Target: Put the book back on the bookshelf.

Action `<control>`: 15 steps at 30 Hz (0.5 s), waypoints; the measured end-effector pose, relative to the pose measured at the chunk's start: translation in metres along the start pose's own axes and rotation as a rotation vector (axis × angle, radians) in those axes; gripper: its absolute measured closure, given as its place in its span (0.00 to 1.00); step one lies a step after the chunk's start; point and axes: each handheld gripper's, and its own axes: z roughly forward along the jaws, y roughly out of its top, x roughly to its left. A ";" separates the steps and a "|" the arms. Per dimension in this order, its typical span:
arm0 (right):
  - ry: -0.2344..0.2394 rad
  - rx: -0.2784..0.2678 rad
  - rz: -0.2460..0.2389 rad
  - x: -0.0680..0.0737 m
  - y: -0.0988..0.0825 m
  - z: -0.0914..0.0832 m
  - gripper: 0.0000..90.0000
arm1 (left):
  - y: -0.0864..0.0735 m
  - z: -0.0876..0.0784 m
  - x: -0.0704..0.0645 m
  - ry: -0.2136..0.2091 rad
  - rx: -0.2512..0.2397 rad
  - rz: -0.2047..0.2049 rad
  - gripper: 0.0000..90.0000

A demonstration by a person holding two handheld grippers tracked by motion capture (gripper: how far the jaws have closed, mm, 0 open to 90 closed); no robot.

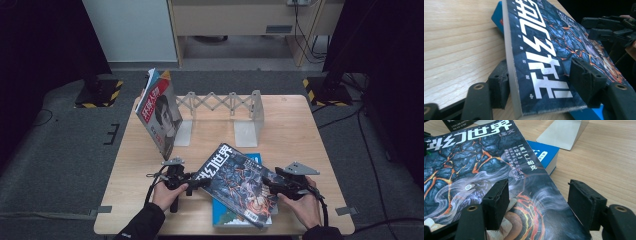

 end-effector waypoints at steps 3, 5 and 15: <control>0.002 0.001 0.005 0.000 0.000 0.000 0.37 | 0.000 0.000 0.001 -0.019 0.004 -0.027 0.40; 0.003 -0.001 0.004 0.000 0.000 0.000 0.37 | 0.001 -0.001 0.000 -0.019 0.011 -0.030 0.43; 0.004 -0.015 0.003 -0.001 -0.002 0.001 0.36 | 0.010 -0.018 -0.016 -0.091 -0.028 -0.033 0.69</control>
